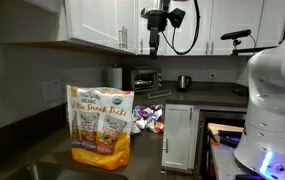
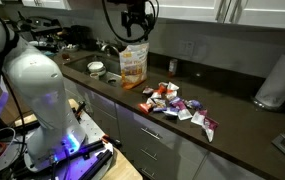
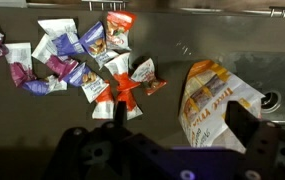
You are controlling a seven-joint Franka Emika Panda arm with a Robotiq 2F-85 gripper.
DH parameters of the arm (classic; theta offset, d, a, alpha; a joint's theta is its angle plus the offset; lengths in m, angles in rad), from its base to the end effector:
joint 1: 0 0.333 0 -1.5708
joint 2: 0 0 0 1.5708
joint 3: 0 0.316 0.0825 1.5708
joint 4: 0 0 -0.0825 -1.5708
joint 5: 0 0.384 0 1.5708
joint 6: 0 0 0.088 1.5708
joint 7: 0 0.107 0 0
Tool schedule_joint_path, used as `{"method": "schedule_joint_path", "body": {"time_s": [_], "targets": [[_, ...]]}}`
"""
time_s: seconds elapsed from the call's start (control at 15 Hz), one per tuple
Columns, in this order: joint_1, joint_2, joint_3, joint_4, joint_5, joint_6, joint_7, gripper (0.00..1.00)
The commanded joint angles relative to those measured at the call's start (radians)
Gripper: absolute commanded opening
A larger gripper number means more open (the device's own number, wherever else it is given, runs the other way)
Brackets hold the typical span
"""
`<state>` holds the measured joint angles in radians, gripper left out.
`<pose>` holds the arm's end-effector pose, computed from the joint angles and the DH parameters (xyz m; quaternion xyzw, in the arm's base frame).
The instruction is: Put one sachet in the snack bag
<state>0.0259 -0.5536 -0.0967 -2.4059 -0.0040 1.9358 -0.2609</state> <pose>0.3917 -0.0318 0.5174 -0.9937 -0.1016 -0.0439 0.0168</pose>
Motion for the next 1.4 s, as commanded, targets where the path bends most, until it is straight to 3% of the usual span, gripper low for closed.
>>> {"method": "schedule_joint_path", "body": {"time_s": [0.0, 0.33, 0.8, 1.33], "targets": [[-0.024, 0.073, 0.028, -0.067, -0.056, 0.091, 0.046, 1.0], [-0.035, 0.231, 0.031, -0.164, -0.126, 0.245, 0.075, 1.0], [-0.068, 0.471, 0.032, -0.22, -0.239, 0.582, 0.123, 1.0], [-0.085, 0.679, -0.007, -0.2, -0.42, 0.666, 0.345, 1.0]]}}
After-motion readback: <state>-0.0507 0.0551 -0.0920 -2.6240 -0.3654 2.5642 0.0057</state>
